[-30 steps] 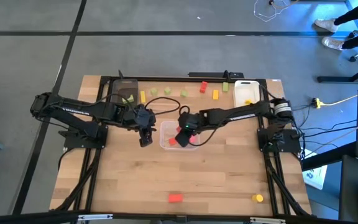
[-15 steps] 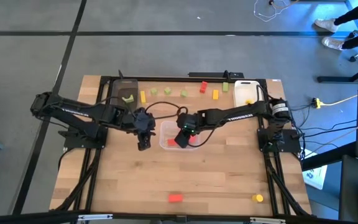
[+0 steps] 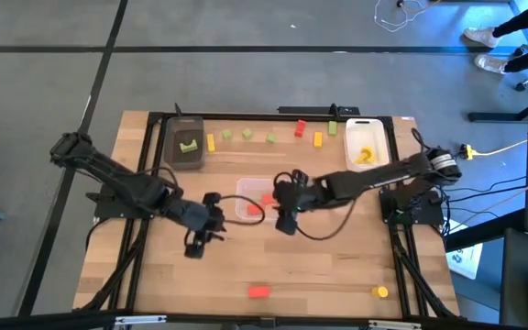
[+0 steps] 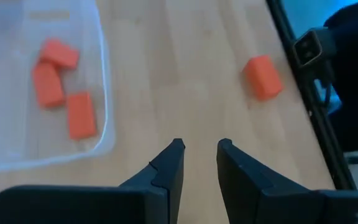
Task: Sort & place blocks by color
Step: Put the orange block into the transparent bin
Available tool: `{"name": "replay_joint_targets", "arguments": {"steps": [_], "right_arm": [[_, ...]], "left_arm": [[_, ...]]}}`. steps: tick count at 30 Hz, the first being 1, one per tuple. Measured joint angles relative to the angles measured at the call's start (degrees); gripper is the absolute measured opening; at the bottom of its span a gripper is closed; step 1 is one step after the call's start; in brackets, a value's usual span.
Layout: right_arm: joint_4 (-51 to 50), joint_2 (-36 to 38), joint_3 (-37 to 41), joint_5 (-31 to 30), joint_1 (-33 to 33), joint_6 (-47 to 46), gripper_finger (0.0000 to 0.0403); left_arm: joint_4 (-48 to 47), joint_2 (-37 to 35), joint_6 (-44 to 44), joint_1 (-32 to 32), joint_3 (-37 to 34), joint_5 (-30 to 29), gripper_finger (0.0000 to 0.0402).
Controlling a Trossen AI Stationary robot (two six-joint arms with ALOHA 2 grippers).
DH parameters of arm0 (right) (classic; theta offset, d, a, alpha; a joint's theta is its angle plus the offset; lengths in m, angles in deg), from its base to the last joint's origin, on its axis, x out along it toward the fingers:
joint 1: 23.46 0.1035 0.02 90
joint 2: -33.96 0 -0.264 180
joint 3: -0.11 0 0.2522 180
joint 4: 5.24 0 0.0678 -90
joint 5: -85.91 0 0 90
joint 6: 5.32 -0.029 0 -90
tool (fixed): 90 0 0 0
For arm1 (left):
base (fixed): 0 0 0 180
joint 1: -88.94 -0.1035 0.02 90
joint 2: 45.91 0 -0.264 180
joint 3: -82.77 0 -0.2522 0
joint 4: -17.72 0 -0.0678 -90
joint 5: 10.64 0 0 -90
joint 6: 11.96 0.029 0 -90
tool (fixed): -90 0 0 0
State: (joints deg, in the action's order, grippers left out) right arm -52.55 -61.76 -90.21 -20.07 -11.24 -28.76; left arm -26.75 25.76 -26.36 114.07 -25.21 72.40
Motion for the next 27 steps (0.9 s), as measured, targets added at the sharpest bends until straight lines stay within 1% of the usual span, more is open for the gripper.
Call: {"name": "replay_joint_targets", "arguments": {"steps": [3,6,10,13,17,20,23,24,27], "right_arm": [[-1.89,1.18,0.00,-1.58,2.97,1.33,0.0171],[-3.51,1.92,0.00,-3.56,5.87,3.17,0.0171],[-4.51,2.18,0.00,-3.60,10.07,5.89,0.0171],[-4.51,2.18,0.00,-4.03,12.85,5.88,0.0171],[-4.64,2.18,0.00,-7.00,15.73,5.47,0.0171],[-3.84,2.18,0.00,-11.44,17.76,4.26,0.0171],[-3.07,2.18,0.00,-16.79,19.45,3.95,0.0171],[-2.87,2.18,0.00,-17.68,19.89,3.90,0.0171],[-1.76,2.36,0.00,-17.88,20.73,2.56,0.0171]], "left_arm": [[4.30,1.31,-0.02,3.29,0.07,-3.79,0.0084],[7.68,4.12,-0.35,5.35,0.06,-6.00,0.0081],[12.39,7.85,-0.24,8.12,0.04,-9.65,0.0080],[15.16,11.35,-1.08,9.14,0.04,-10.54,0.0079],[18.89,15.17,-3.51,10.56,0.04,-12.58,0.0079],[20.34,17.64,-4.50,12.55,0.03,-15.29,0.0079],[18.80,19.90,-4.49,14.74,2.40,-18.49,0.0079],[18.14,20.71,-4.35,15.43,3.83,-19.44,0.0079],[13.36,23.20,-4.18,17.50,9.23,-21.87,0.0079]]}}
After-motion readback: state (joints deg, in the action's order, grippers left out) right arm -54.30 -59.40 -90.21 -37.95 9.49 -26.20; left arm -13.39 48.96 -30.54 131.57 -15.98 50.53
